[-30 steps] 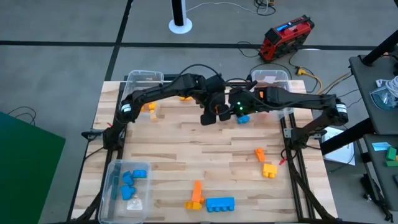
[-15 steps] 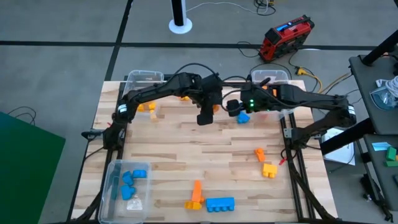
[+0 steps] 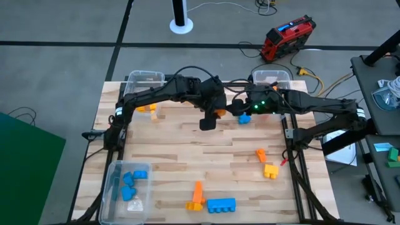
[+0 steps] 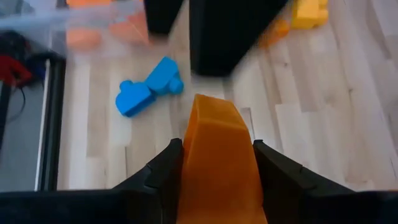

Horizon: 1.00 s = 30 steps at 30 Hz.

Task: Sort blocks
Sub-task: Put the top left orange game piece into the top right transparent bin

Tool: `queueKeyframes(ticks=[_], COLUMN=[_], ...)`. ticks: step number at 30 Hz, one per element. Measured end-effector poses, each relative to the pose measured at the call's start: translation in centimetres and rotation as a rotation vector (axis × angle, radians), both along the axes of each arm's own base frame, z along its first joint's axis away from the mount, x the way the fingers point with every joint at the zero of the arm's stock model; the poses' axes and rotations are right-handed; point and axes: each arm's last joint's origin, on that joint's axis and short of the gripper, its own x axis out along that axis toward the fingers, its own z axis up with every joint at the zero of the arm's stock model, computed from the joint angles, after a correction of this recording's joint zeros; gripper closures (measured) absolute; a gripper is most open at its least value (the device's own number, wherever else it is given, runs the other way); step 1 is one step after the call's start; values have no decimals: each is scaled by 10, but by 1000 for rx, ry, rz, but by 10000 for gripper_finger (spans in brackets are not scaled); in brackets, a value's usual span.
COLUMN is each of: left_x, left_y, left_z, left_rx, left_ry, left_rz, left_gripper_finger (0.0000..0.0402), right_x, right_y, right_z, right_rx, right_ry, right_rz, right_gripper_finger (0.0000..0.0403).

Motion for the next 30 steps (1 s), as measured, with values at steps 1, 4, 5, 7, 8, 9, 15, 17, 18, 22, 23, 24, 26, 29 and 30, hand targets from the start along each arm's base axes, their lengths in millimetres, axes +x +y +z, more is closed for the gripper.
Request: queueKeyframes(ticks=[1,4,5,7,8,9,15,17,18,22,23,24,26,29,30], left_x=[1,3,3,4,4,4,6,6,6,6,7,7,7,8,8], left_y=[0,0,1,1,1,2,0,0,0,0,0,0,0,0,0], left_z=[1,2,2,3,4,4,5,5,5,6,6,6,6,7,7], left_rx=[3,13,16,29,37,42,49,49,50,50,50,51,51,52,52], left_ry=[-14,-32,-40,-55,-56,-58,-70,-74,-79,-81,-84,-88,-92,-98,-101], left_rz=[-3,-10,-8,2,7,11,33,35,35,36,36,36,36,37,36], left_gripper_finger=[255,256,257,257,256,256,254,254,254,254,254,254,253,253,253], right_x=[2,5,6,8,9,11,18,19,19,19,19,19,20,20,20], right_y=[0,-1,-1,0,0,0,-1,-1,-1,-1,-1,-1,-2,-2,-2], right_z=[0,-2,-3,-4,-5,-5,-6,-5,-5,-4,-4,-4,-4,-5,-5], right_rx=[2,12,12,10,6,4,-6,-12,-13,-19,-20,-21,-21,-29,-33], right_ry=[-14,-9,-6,0,1,-6,-29,-37,-43,-47,-49,-51,-48,-44,-43], right_rz=[-1,-1,-1,4,9,11,16,17,17,13,13,13,14,19,17], right_gripper_finger=[40,40,40,40,40,40,40,40,40,43,48,54,73,110,124])
